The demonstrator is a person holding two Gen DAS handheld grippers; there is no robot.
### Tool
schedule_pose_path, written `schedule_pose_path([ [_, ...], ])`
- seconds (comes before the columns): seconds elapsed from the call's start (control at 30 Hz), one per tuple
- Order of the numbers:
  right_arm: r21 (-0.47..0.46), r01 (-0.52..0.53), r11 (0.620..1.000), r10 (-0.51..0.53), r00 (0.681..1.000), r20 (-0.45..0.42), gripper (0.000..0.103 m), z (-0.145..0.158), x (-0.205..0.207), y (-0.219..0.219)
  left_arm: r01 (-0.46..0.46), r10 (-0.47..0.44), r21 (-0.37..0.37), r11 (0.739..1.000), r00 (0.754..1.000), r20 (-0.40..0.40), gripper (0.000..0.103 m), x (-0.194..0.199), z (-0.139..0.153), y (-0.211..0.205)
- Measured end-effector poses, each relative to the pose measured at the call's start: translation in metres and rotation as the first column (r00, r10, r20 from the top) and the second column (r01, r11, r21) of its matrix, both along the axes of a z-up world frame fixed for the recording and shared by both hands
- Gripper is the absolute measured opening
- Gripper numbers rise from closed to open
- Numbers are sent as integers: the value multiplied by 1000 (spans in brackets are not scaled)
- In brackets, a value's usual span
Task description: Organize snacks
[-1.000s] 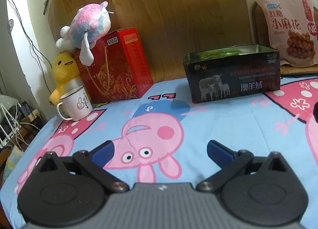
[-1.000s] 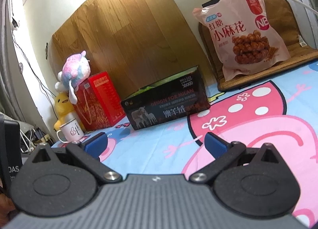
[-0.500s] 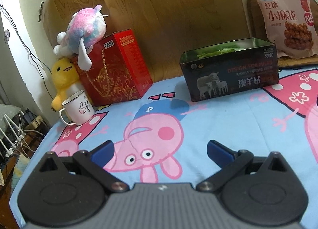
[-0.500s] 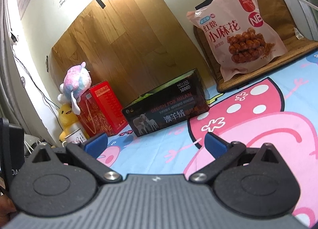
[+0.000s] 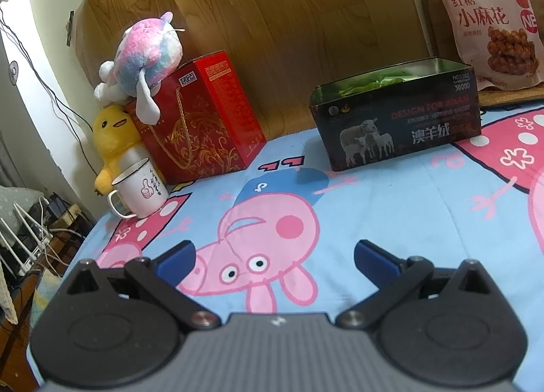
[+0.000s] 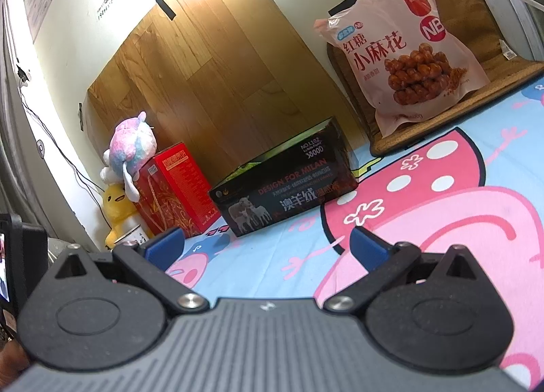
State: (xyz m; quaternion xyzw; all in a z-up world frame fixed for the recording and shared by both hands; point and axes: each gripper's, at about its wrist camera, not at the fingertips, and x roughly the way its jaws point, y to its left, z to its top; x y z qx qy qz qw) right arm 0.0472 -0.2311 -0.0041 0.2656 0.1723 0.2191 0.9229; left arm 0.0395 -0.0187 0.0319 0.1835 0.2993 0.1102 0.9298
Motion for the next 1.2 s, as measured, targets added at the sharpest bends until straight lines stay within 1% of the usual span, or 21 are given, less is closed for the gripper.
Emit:
schedule_pose_path([
  [0.43, 0, 0, 1000, 0, 1000, 0, 103, 0, 0, 0, 8, -8, -5, 1000, 1000, -9, 103, 0, -1, 0],
  [0.57, 0, 1, 1000, -1, 1000, 0, 103, 0, 0, 0, 13, -13, -20, 1000, 1000, -14, 103, 0, -1, 0],
  [0.97, 0, 1, 1000, -1, 1000, 0, 103, 0, 0, 0, 25, -25, -28, 999, 999, -21, 103, -1, -3, -4],
  [1.13, -1, 2, 1000, -2, 1000, 1, 103, 0, 0, 0, 52, -52, -32, 998, 999, -13, 103, -3, -2, -6],
  [1.2, -2, 2, 1000, -2, 1000, 1, 103, 0, 0, 0, 69, -70, -52, 996, 997, -19, 103, -3, -1, -7],
])
